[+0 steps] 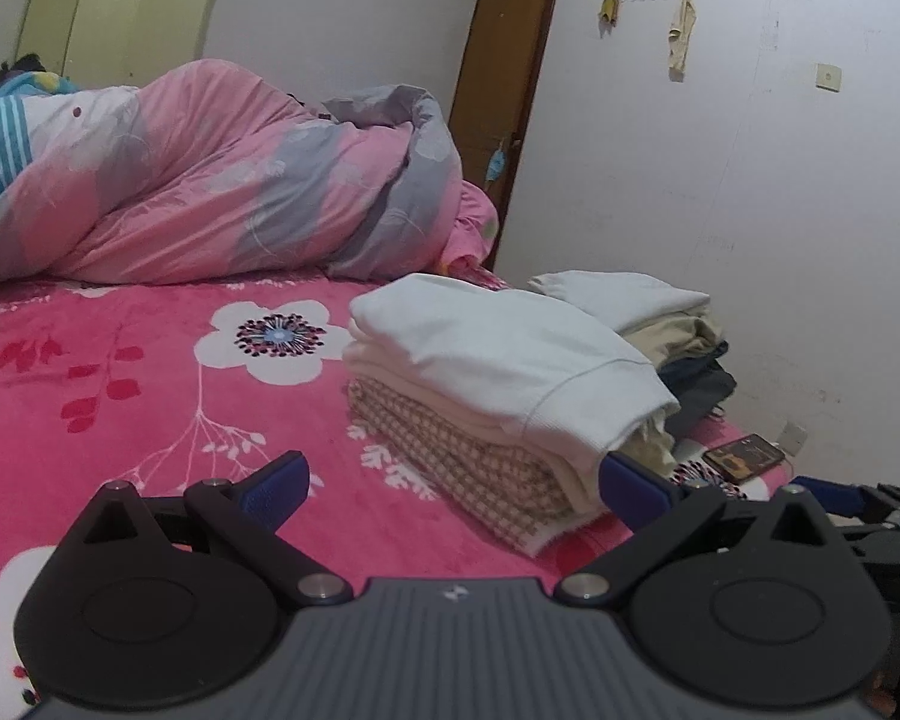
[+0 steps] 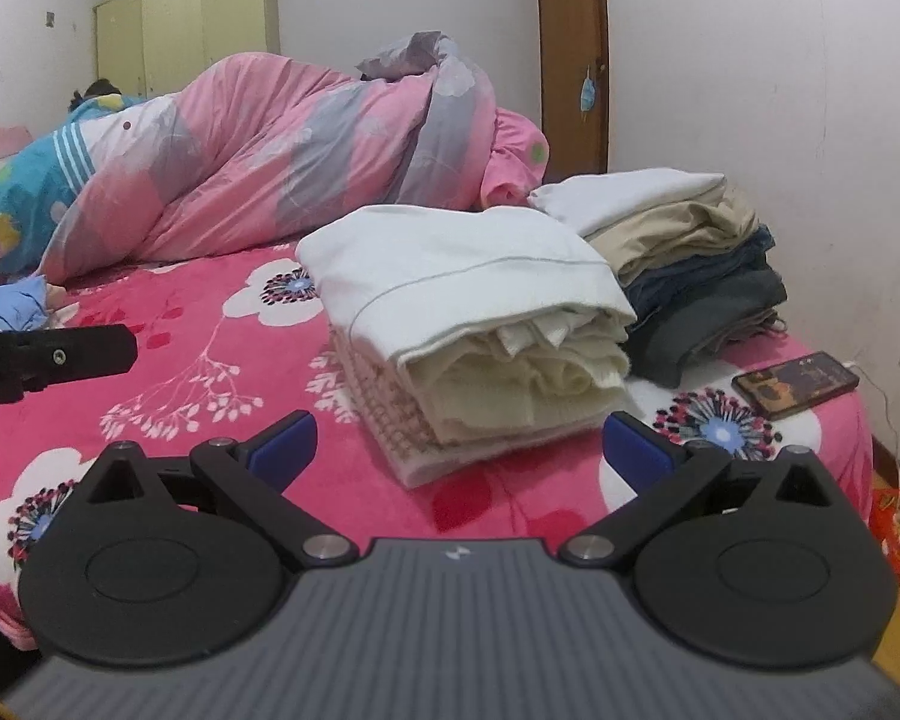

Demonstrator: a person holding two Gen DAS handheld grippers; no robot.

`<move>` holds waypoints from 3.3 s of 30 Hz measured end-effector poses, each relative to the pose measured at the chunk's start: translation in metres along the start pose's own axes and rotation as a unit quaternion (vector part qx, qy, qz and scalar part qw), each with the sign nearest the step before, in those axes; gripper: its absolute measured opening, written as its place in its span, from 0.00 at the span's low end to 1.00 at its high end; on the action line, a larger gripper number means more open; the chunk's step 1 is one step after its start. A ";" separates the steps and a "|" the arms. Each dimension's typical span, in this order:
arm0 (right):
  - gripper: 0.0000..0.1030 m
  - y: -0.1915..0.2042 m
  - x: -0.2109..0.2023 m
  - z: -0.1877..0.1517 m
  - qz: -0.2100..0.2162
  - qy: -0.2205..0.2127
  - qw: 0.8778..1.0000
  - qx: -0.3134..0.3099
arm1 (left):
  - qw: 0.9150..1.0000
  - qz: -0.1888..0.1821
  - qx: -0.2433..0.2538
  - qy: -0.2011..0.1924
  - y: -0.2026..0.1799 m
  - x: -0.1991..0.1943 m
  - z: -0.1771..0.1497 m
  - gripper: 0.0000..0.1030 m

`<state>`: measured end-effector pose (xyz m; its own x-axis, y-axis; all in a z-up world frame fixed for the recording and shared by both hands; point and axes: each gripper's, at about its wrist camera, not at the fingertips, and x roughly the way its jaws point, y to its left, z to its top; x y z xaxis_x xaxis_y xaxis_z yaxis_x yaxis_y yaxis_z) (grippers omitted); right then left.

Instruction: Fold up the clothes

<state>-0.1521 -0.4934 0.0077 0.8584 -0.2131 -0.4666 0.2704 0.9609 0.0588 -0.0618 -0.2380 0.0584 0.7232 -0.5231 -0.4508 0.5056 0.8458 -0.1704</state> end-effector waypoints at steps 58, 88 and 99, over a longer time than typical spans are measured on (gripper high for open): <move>0.99 0.056 -0.003 0.000 -0.033 -0.003 0.999 -0.038 | 0.995 0.102 0.000 0.007 0.019 -0.030 -0.006 1.00; 0.99 0.057 -0.001 -0.001 -0.033 0.001 0.999 -0.038 | 0.995 0.102 0.000 0.013 0.023 -0.031 -0.008 1.00; 0.99 0.058 -0.001 -0.003 -0.035 0.002 0.999 -0.037 | 0.994 0.104 -0.003 0.015 0.023 -0.031 -0.008 1.00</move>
<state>-0.1384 -0.4371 0.0092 0.8367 -0.2791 -0.4712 0.2965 0.9543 -0.0387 -0.0761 -0.2016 0.0610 0.7970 -0.3336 -0.5034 0.3440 0.9359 -0.0756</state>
